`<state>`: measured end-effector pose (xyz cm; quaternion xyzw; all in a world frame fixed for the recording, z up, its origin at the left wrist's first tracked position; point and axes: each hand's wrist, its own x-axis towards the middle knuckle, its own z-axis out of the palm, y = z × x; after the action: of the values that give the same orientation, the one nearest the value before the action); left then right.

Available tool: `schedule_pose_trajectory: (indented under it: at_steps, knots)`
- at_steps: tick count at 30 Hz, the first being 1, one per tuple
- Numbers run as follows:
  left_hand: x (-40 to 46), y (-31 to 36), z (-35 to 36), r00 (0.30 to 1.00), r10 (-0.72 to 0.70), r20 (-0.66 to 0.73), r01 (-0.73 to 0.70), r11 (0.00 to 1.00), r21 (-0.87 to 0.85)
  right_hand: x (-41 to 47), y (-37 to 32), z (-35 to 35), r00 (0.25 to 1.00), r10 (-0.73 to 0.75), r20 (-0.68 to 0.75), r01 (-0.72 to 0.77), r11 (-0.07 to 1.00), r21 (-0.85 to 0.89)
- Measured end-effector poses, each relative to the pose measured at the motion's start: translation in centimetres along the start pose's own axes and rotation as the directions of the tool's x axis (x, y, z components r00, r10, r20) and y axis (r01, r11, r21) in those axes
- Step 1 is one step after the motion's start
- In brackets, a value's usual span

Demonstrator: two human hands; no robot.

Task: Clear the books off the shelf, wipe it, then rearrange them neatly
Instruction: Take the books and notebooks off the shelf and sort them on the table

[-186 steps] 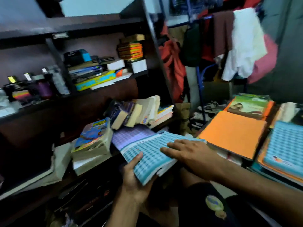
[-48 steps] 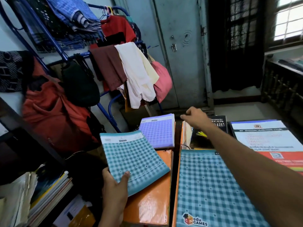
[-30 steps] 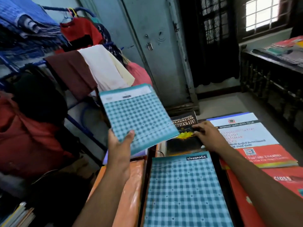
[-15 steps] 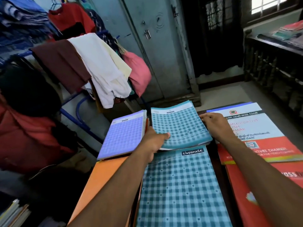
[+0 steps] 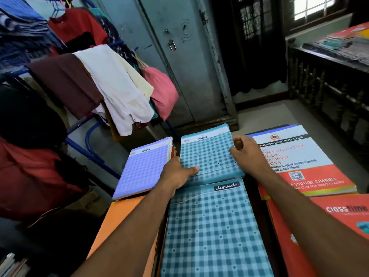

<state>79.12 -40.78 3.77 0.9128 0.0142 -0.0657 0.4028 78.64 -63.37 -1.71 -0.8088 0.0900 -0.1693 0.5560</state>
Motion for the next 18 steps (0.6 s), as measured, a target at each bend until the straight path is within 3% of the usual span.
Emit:
schedule_pose_trajectory:
  at_steps: [3,5,8,11,14,16,18]
  knots:
    - [-1.0,0.7,-0.4,0.998,0.063,-0.001,-0.063,0.995,0.073,-0.2,-0.1,-0.3,0.997,-0.065,-0.029,0.064,0.997,-0.035]
    - [-2.8,1.7,-1.1,0.994,0.112,-0.003,-0.111,0.990,0.087,-0.9,-0.9,-0.6,0.977,-0.200,-0.074,0.192,0.976,-0.103]
    - [-6.2,2.3,-3.0,0.993,0.110,0.036,-0.112,0.992,0.063,-2.3,-3.3,-1.2,0.876,-0.475,-0.077,0.442,0.858,-0.263]
    - [-10.4,1.1,-6.5,0.993,0.103,0.050,-0.104,0.994,0.021,-4.5,-8.4,-1.6,0.818,-0.574,-0.046,0.554,0.806,-0.211]
    - [-15.2,-1.2,-10.9,0.984,0.156,-0.087,-0.159,0.987,-0.037,-8.4,-14.9,0.9,0.777,-0.593,0.211,0.618,0.783,-0.070]
    - [-18.6,-2.9,-13.8,0.965,0.184,-0.189,-0.199,0.978,-0.063,-12.1,-18.4,3.9,0.648,-0.633,0.422,0.710,0.703,-0.037]
    - [-23.1,-6.3,-17.5,0.939,0.176,-0.296,-0.208,0.975,-0.077,-17.0,-21.8,8.5,0.464,-0.671,0.578,0.815,0.579,0.018]
